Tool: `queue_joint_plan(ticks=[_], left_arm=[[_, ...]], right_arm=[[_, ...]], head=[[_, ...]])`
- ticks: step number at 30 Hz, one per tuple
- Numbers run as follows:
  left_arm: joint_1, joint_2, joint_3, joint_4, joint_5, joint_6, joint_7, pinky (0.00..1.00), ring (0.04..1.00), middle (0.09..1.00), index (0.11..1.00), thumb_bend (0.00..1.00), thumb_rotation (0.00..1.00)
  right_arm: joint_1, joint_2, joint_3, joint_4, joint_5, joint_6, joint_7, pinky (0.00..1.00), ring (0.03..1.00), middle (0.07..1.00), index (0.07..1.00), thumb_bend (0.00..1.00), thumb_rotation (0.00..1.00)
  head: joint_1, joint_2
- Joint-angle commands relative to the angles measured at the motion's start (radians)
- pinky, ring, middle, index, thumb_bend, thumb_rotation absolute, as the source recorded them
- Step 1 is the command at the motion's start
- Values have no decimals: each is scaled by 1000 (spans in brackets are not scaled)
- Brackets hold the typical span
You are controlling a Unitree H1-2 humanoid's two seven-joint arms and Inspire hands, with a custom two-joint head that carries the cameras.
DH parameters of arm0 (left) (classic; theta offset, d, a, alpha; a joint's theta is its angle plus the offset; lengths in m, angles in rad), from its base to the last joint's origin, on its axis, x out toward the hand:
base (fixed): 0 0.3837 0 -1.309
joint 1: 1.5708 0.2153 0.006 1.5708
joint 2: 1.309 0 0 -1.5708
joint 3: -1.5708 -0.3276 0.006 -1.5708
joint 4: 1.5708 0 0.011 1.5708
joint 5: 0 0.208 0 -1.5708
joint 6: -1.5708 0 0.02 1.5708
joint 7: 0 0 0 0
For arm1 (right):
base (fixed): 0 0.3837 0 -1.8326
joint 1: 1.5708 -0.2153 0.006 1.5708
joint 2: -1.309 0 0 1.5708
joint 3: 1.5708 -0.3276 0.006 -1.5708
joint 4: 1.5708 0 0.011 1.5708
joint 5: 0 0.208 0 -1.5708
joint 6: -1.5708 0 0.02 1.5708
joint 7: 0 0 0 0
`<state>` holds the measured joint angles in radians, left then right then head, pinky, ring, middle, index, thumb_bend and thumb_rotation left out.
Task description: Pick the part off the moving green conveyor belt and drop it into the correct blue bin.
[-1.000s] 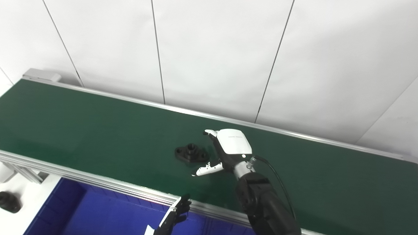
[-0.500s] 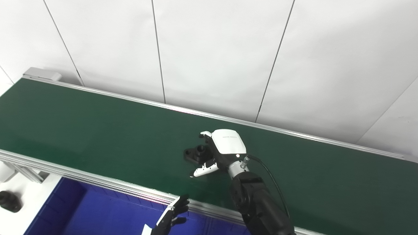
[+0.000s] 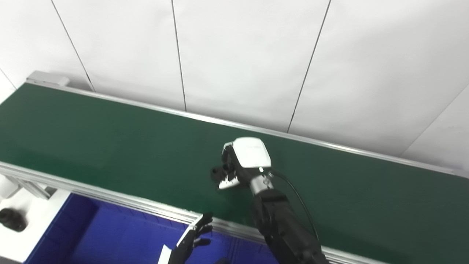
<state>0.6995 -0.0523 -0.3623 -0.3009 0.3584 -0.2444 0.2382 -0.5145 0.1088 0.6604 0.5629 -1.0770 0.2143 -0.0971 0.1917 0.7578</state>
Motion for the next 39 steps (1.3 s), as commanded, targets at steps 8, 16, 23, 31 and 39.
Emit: queue_joint_plan(ticks=[8,16,23,31,39], left_arm=[[88,-176,-227,-37,48,-33,16,744,821,857,866,716,752],[89,-164,-226,-46,39,-31,7,745,818,854,860,697,740],[92,-157,-221,-74,35,2,-3,767,818,867,880,719,786],[69,-127,-185,-124,-17,45,-26,844,839,867,898,738,817],[48,-92,-142,-184,-69,87,-46,860,829,871,912,686,849]], right_arm=[[-17,-31,54,-51,-41,155,239,167,272,471,487,530,0],[-1,-65,45,-168,-9,177,354,245,363,417,529,521,0],[36,-98,47,-415,-13,161,429,215,300,459,494,528,0],[71,-188,32,-738,-13,112,575,157,226,469,485,528,0],[155,-272,14,-1027,-67,116,754,168,233,471,484,529,0]], head=[[-10,4],[-28,9],[-72,22],[-157,40],[-270,73]])
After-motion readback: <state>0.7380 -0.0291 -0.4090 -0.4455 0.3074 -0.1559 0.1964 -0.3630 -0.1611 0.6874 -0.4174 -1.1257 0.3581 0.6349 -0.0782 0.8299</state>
